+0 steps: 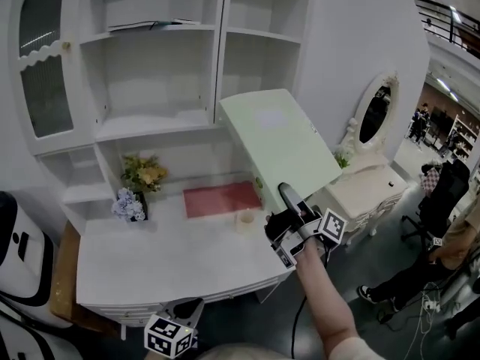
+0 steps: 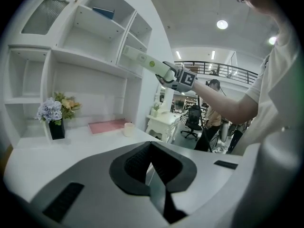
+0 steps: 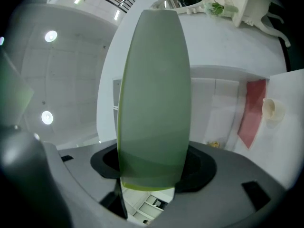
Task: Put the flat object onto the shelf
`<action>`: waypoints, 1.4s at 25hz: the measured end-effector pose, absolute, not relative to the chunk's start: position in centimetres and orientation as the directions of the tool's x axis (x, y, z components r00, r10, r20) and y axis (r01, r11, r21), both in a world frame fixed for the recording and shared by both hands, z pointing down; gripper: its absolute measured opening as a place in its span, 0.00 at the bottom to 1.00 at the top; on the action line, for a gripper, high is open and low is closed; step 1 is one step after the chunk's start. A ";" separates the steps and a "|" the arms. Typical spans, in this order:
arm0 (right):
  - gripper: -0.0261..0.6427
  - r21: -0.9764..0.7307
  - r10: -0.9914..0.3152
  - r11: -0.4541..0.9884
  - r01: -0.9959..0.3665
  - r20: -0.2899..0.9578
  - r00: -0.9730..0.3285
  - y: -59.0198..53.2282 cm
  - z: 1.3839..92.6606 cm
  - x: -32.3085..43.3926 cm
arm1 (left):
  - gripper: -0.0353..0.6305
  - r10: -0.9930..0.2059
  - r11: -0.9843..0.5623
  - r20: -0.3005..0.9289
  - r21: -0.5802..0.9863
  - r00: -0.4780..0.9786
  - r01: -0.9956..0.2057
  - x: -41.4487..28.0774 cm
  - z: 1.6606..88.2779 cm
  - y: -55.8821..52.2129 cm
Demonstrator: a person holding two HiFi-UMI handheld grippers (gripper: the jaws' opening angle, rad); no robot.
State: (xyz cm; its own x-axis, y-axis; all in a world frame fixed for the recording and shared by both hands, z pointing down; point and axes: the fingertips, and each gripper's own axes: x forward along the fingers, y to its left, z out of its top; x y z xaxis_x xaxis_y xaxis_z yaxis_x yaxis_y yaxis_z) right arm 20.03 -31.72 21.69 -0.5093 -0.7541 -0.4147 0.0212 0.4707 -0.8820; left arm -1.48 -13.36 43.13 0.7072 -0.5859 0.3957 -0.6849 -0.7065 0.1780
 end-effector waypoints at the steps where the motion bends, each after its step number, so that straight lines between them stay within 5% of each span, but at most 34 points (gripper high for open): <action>1: 0.47 -0.883 -0.759 0.469 0.022 -0.415 -0.501 -32.1 21.7 20.2 | 0.07 -0.586 -0.706 0.396 0.180 0.707 -0.685 -1.7 43.2 -13.5; 22: 0.48 -0.928 -0.858 0.371 -0.013 -0.338 -0.388 -40.5 20.3 16.6 | 0.07 -0.570 -0.705 0.401 0.210 0.717 -0.677 -7.0 44.0 -17.0; 35: 0.55 -0.879 -0.815 0.447 -0.167 -0.323 -0.481 -40.0 18.1 15.1 | 0.07 -0.534 -0.736 0.402 0.211 0.744 -0.643 -8.0 44.6 -18.0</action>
